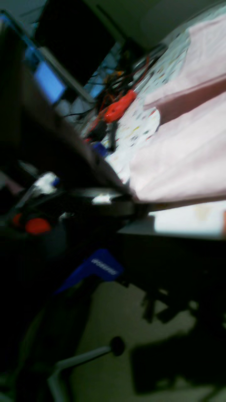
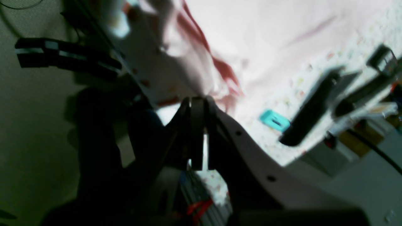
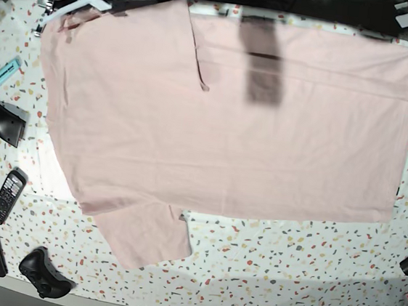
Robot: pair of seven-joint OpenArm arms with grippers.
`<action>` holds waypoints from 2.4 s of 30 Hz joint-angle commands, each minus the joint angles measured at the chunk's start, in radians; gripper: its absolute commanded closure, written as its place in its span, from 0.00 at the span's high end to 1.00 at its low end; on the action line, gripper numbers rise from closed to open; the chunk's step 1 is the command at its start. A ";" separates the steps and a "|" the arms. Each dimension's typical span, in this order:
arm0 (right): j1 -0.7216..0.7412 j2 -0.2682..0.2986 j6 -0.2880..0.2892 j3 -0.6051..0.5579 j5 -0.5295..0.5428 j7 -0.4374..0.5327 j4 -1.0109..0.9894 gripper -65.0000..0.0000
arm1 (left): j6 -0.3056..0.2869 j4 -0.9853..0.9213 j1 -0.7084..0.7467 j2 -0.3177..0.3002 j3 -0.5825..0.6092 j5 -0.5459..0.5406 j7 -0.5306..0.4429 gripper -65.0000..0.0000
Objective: Fold the T-shirt properly
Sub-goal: 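Pull the shirt by its shoulder corners toward the robot with both grippers, then release the shoulders and move both grippers to the hem corners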
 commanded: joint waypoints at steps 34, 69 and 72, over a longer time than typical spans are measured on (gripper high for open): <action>0.461 -0.337 -0.016 0.415 0.694 0.243 -0.112 0.26 | -0.301 0.102 -0.446 0.222 -0.547 -0.818 -0.166 0.45; 1.460 -0.695 0.154 0.248 0.816 -0.021 -1.127 0.26 | -0.678 -1.395 -1.506 0.475 -0.545 -0.969 -0.390 0.45; 1.460 -0.695 0.159 0.248 0.815 -0.021 -1.127 0.26 | -0.692 -1.394 -1.499 0.497 -0.545 -0.946 -0.397 0.45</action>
